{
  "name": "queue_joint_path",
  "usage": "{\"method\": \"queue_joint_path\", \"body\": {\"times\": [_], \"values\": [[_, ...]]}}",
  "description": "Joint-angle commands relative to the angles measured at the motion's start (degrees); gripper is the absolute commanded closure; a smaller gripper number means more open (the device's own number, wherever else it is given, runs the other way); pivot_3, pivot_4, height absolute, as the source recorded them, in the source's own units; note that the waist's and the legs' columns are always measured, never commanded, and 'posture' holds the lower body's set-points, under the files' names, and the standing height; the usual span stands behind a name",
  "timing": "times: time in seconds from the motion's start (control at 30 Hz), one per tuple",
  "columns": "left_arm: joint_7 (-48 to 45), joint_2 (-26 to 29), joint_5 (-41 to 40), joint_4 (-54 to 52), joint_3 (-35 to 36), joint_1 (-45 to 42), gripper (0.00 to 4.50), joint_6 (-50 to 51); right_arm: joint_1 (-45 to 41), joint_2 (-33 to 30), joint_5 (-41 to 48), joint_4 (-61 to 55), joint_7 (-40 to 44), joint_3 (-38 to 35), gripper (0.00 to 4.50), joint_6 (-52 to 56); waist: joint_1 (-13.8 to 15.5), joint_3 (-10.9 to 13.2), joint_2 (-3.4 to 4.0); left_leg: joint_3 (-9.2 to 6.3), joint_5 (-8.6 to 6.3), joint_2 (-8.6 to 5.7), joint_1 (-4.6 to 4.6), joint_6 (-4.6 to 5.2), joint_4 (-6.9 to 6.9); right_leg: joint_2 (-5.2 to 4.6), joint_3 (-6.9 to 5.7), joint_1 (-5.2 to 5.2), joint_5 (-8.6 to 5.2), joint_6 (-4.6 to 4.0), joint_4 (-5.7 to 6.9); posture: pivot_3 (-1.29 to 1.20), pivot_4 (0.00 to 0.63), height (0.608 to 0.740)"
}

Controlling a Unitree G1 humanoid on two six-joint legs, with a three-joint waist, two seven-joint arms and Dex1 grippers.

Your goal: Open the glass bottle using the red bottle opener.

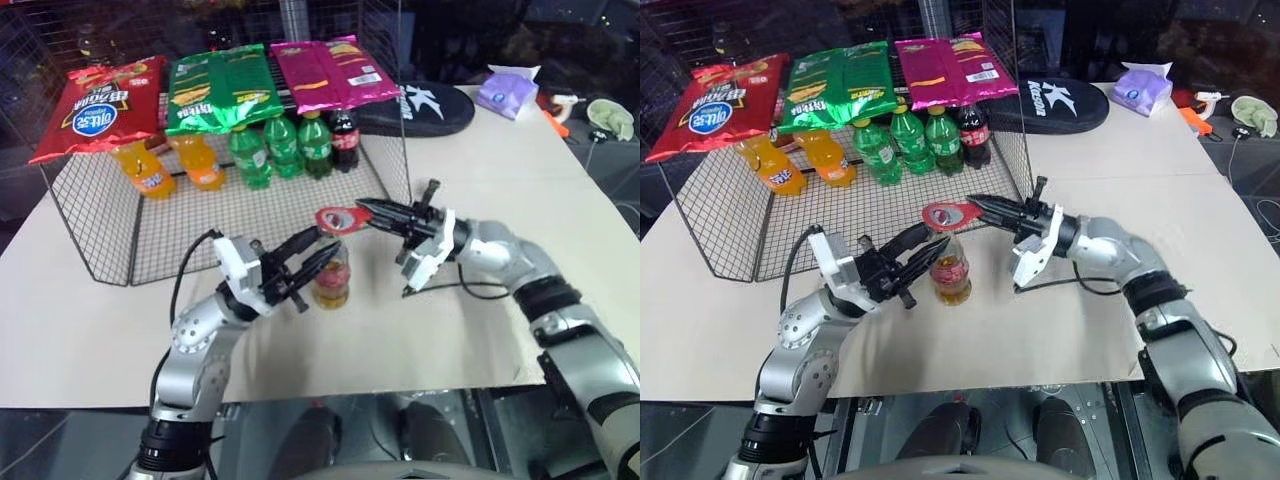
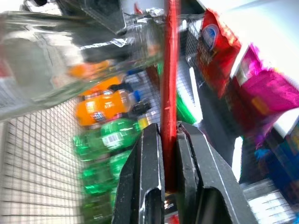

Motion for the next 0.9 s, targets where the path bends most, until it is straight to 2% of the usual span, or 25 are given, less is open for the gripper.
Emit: {"method": "queue_joint_path", "body": {"times": [0.03, 0.23, 0.47, 0.8, 0.9], "values": [[-0.1, 0.4, 2.6, 2.0, -1.7, 1.2, 3.41, 1.2, -1.5, -1.8, -4.1, 0.8, -2.1, 0.5, 4.5, 0.3, -0.1, 0.0, 0.0, 0.01, 0.0, 0.0, 0.0, 0.0, -0.01, 0.0, 0.01, 0.0, 0.0, 0.0, 0.0, 0.0, 0.15, 0.74], [0.3, 0.4, 2.6, 1.8, -2.1, 1.7, 3.41, 1.0, -3.1, -2.8, -3.5, 0.3, -5.0, -0.7, 4.5, 1.2, -0.1, 0.0, 0.0, 0.04, 0.0, 0.01, -0.03, 0.0, -0.03, -0.01, 0.03, -0.04, 0.0, 0.0, -0.01, 0.0, 0.15, 0.74], [0.5, 0.5, 2.6, 1.3, -2.1, 2.2, 3.41, 1.1, -2.2, -2.0, 3.9, 0.4, -6.8, -3.9, 4.5, 3.9, -0.1, 0.0, -0.01, 0.03, 0.0, 0.01, -0.1, 0.0, -0.05, -0.02, 0.03, -0.08, 0.0, -0.01, -0.06, 0.0, 0.15, 0.74], [0.8, 0.6, 2.7, 1.2, -2.0, 2.2, 3.41, 1.0, 2.5, -0.8, 14.2, -0.1, -2.1, -4.9, 4.5, 10.2, -0.1, 0.0, -0.02, 0.02, 0.0, 0.01, -0.13, 0.01, -0.11, -0.03, 0.03, -0.09, 0.0, -0.01, -0.13, 0.0, 0.15, 0.74], [2.2, 0.5, 3.0, 0.9, -1.2, 2.2, 3.41, 1.1, 6.2, 0.4, 19.9, -1.6, 1.3, -5.2, 4.5, 13.9, -0.1, 0.0, -0.01, 0.03, 0.0, 0.02, -0.13, 0.01, -0.11, -0.03, 0.03, -0.1, 0.0, -0.01, -0.13, 0.0, 0.15, 0.74]]}}
